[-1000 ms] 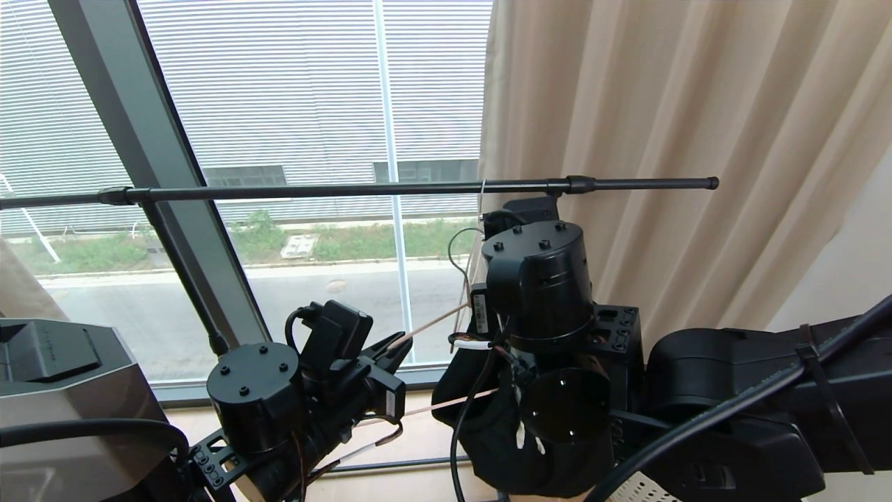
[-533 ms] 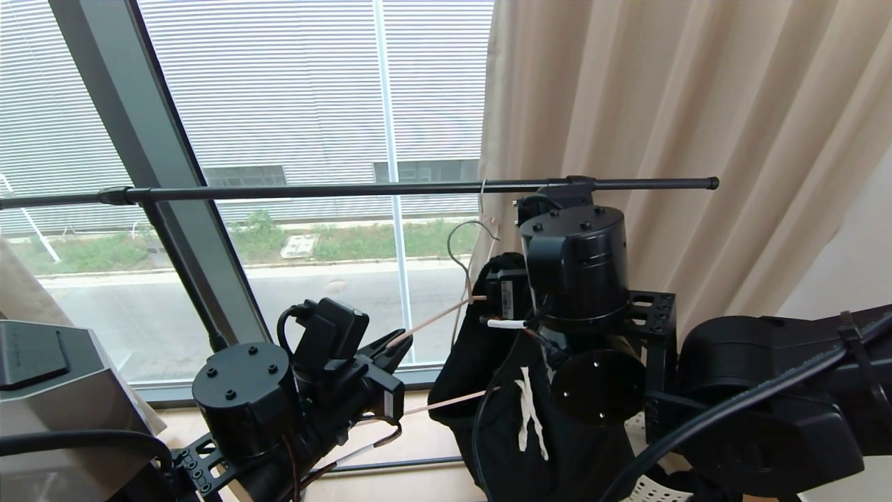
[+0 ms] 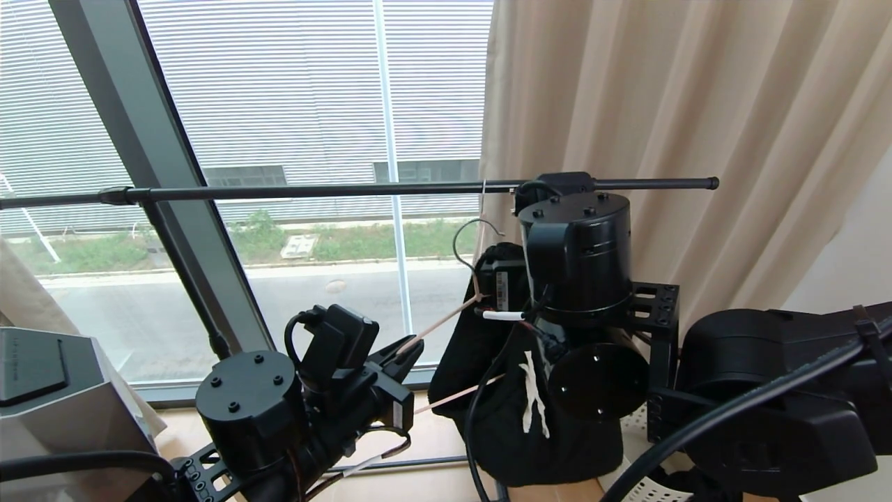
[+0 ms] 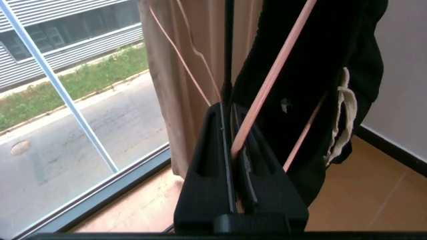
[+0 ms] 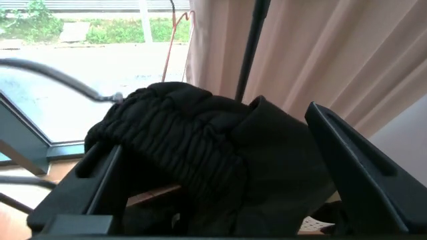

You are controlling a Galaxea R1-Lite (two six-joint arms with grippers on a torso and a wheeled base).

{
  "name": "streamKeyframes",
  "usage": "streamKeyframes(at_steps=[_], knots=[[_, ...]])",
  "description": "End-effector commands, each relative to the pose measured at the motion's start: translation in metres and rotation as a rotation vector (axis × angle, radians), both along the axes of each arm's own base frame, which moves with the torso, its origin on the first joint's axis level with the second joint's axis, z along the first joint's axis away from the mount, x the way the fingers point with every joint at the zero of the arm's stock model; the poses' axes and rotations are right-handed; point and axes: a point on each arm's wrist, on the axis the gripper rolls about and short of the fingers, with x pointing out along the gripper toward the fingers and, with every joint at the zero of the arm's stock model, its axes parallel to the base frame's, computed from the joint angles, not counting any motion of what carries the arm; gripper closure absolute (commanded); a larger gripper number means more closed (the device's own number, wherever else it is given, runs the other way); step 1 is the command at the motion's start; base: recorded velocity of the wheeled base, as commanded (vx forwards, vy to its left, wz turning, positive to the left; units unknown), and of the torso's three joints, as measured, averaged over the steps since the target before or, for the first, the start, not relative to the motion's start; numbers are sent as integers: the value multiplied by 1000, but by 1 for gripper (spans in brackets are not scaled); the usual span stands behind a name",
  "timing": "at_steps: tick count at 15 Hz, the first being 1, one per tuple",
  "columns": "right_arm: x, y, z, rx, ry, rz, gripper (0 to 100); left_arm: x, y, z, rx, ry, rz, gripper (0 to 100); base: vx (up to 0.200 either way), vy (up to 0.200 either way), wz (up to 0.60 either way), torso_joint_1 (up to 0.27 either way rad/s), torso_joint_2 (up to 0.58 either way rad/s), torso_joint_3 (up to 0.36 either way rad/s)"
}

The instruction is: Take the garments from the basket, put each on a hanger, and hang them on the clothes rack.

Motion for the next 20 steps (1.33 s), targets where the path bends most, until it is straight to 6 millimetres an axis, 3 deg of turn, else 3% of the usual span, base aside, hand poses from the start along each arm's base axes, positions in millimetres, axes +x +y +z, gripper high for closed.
streamKeyframes(at_steps=[1, 16, 19, 20], knots=[[-4, 0, -3, -11, 8, 10, 0, 5, 2, 0, -4, -5, 17, 100, 0, 0, 0, 0, 0, 0], [-24, -4, -3, -30, 20, 53, 0, 28, 11, -4, -12, -9, 80, 100, 0, 0, 0, 0, 0, 0], [-31, -14, 2, -32, 22, 81, 0, 25, 12, -5, -8, 1, 77, 100, 0, 0, 0, 0, 0, 0], [-42, -30, 8, -48, 39, 167, 0, 23, 16, -8, 3, 18, 67, 100, 0, 0, 0, 0, 0, 0]])
